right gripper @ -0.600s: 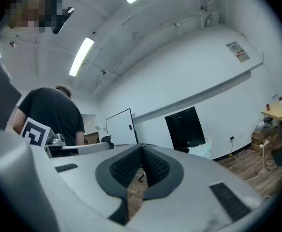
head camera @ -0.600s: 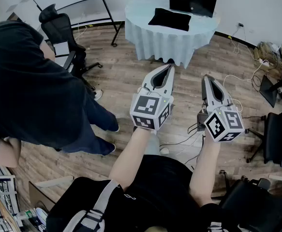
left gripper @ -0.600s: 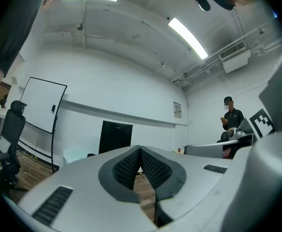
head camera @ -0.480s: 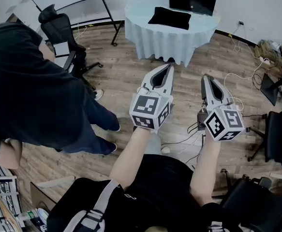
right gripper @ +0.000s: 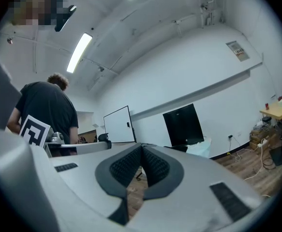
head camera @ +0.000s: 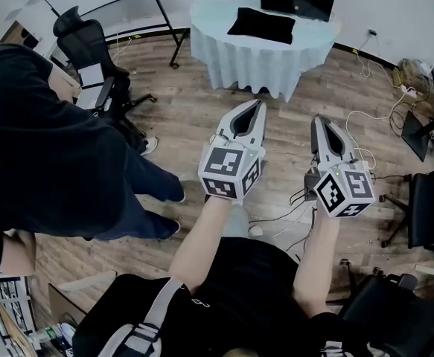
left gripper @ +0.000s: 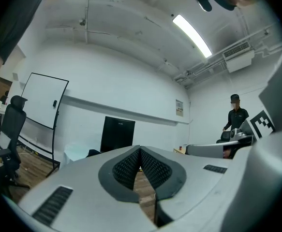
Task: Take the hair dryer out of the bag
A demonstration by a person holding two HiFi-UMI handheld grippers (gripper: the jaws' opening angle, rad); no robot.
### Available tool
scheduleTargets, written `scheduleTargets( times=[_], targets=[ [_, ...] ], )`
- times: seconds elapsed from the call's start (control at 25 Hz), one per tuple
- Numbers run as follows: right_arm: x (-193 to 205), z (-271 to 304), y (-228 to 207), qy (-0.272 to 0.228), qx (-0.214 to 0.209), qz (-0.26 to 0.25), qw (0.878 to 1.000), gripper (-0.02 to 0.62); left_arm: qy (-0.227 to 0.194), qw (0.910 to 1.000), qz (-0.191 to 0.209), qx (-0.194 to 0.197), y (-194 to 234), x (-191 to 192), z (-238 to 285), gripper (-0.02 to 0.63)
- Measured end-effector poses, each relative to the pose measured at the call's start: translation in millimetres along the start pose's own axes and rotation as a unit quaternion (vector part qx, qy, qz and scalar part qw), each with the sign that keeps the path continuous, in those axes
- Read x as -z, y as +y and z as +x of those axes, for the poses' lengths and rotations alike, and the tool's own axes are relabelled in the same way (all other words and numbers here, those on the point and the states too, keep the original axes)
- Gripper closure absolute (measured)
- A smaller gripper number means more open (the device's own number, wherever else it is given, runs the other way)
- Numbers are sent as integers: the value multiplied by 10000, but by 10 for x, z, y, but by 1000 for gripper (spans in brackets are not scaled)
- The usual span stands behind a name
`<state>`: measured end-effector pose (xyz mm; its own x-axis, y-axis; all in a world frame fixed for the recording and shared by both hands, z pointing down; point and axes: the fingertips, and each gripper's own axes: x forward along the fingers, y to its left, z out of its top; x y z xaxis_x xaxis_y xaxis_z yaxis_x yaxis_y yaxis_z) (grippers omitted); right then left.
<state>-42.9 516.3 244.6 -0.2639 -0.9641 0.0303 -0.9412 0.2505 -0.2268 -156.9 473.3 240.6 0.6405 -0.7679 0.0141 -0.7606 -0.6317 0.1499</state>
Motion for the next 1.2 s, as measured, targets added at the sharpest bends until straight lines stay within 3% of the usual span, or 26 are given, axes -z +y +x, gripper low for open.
scheduleTargets(
  times=[0.16, 0.32, 0.84, 1.2],
  targets=[
    [55, 196, -35, 34, -17, 92, 10000, 591, 54, 10000, 24, -45, 169, 43, 115, 594],
    [95, 490, -9, 67, -114, 160, 9998, 591, 79, 9992, 371, -111, 387, 4, 272, 594],
    [277, 1682, -122, 278, 12, 387, 9989, 591, 298, 9993, 34, -238, 1472, 69, 906, 594],
    [96, 2301, 50, 240, -42, 79, 9997, 591, 44, 9995, -169, -270, 2085, -153, 1161, 594]
  ],
)
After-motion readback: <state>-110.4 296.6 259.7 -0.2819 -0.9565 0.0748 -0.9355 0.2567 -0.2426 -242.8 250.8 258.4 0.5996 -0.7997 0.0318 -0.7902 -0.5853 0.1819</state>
